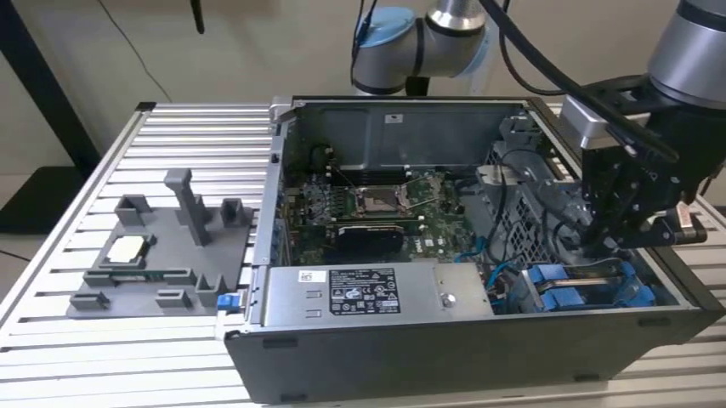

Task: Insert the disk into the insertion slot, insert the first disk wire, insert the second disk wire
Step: 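Insert the first disk wire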

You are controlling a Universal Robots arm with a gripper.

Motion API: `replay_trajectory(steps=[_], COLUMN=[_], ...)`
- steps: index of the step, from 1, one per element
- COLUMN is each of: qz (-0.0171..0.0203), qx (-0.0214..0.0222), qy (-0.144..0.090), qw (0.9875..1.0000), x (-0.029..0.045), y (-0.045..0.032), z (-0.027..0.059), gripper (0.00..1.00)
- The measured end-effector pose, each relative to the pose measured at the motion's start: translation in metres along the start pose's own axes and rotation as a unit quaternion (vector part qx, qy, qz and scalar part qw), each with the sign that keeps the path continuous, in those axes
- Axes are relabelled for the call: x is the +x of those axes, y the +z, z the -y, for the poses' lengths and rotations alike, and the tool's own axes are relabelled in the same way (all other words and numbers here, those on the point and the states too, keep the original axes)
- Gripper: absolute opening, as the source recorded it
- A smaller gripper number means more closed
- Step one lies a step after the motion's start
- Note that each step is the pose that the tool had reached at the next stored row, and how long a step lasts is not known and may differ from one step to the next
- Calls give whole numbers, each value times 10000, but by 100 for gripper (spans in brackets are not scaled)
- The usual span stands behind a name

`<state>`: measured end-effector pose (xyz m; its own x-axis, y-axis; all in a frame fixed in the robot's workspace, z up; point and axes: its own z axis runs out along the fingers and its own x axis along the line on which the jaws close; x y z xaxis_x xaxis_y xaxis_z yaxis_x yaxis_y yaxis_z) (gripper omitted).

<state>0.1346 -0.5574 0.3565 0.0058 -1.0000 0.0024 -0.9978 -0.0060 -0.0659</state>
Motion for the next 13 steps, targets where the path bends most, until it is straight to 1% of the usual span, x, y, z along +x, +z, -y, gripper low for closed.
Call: replay_trajectory(steps=[2, 3, 4, 5, 13], qz=[61, 84, 89, 89, 90], qx=[-30, -47, -58, -59, -61], qy=[4, 5, 6, 6, 6], qw=[10000, 10000, 9999, 9999, 9999], x=[7, 9, 9, 9, 9], y=[8, 11, 11, 12, 13], z=[31, 46, 55, 58, 59], gripper=[19, 19, 19, 19, 19])
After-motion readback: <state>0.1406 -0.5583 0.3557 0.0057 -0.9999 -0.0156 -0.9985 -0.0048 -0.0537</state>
